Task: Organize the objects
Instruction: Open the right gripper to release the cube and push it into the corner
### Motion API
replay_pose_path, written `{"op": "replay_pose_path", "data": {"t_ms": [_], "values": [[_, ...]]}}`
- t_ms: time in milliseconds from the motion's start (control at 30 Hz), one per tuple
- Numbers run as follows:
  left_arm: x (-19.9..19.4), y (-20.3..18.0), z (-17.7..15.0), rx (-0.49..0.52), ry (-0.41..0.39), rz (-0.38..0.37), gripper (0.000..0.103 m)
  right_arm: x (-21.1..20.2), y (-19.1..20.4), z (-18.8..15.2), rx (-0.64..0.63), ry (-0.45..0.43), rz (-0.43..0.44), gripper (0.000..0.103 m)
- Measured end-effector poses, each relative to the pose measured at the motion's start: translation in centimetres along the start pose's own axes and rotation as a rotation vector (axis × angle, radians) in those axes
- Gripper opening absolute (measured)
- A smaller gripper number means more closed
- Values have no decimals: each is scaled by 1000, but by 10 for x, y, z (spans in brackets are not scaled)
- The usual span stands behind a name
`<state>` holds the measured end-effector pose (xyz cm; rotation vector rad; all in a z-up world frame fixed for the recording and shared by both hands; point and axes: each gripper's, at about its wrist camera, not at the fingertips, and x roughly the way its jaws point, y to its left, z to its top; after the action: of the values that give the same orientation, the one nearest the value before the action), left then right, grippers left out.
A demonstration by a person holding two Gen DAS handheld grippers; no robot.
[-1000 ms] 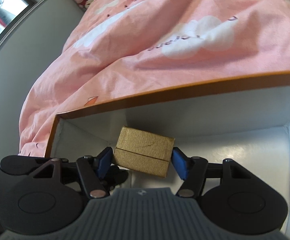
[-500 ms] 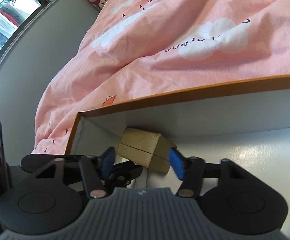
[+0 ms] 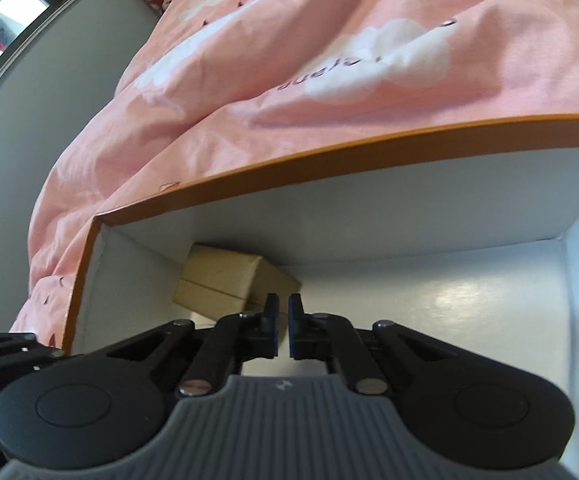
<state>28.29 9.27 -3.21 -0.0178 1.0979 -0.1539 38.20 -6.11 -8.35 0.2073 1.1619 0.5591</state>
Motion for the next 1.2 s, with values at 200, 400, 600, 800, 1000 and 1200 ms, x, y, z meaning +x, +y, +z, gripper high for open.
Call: {"op": "replay_pose_path", "data": {"t_ms": [200,400,600,800,1000,1200], "values": [[-19,17,-6,-69,-51,21,26,15,24,3,-93,5,29,1],[-25,25,-16,-125,-76,-5,27,18,39,-2,-165,6,45,0],[-34,23,-30,-153,-114,-7,27,7,33,-14,-172,130,-26,1],[-45,27,-40,-219,-140,-27,27,18,50,-39,-290,289,-82,1],[-55,24,-53,-260,-176,3,27,31,60,-48,-336,364,-87,1],[-68,16,-71,-282,-205,31,27,34,66,-51,-369,369,-87,0]]}}
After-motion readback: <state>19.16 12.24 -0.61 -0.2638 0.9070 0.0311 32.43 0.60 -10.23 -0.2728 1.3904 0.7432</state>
